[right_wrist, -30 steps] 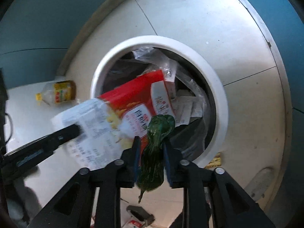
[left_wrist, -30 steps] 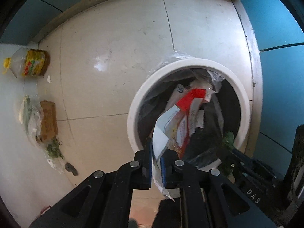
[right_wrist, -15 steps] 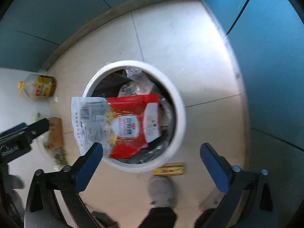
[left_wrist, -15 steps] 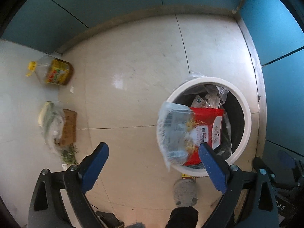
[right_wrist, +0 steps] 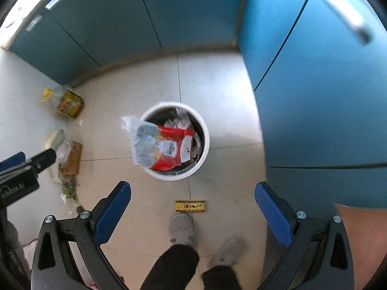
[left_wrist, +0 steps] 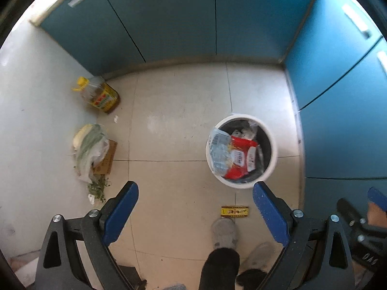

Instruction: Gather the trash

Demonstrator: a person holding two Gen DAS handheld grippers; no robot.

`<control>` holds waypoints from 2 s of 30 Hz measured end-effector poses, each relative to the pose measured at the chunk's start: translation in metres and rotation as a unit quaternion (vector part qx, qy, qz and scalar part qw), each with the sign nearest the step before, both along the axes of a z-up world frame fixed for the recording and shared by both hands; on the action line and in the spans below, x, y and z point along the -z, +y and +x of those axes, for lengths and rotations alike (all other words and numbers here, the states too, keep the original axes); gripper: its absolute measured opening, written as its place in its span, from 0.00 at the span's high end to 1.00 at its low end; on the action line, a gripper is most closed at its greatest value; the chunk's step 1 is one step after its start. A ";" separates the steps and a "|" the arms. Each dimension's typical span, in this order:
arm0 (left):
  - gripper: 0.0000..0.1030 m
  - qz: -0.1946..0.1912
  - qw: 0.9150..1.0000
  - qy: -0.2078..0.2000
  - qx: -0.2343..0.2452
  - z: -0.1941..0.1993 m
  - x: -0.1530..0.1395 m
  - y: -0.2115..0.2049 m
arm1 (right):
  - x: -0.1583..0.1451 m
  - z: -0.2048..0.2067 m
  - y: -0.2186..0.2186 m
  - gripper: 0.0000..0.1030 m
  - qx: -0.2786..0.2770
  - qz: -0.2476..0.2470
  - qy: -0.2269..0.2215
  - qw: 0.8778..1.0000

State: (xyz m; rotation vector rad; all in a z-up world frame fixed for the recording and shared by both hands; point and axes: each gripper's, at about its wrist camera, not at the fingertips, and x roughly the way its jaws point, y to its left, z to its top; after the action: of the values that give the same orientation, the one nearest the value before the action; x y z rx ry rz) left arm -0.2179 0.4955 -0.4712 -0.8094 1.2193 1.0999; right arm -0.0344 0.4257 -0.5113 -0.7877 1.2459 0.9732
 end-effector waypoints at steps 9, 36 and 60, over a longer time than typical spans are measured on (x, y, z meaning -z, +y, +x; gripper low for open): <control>0.06 0.078 0.996 -0.048 -0.014 -0.033 -0.182 -0.114 | -0.205 -0.027 -0.104 0.00 -0.021 0.090 -0.037 0.995; 0.00 0.151 0.969 -0.194 -0.005 -0.087 -0.386 -0.304 | -0.472 -0.091 -0.314 0.00 -0.100 0.241 0.021 0.965; 0.00 0.138 0.966 -0.218 -0.012 -0.125 -0.394 -0.318 | -0.466 -0.129 -0.308 0.00 -0.115 0.233 0.088 0.962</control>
State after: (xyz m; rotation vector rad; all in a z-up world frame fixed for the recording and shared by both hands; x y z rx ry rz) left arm -0.3431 0.1779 -0.0775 -0.7974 0.6730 1.0150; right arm -0.1629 0.1180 -0.0448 -0.4846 1.0257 1.4864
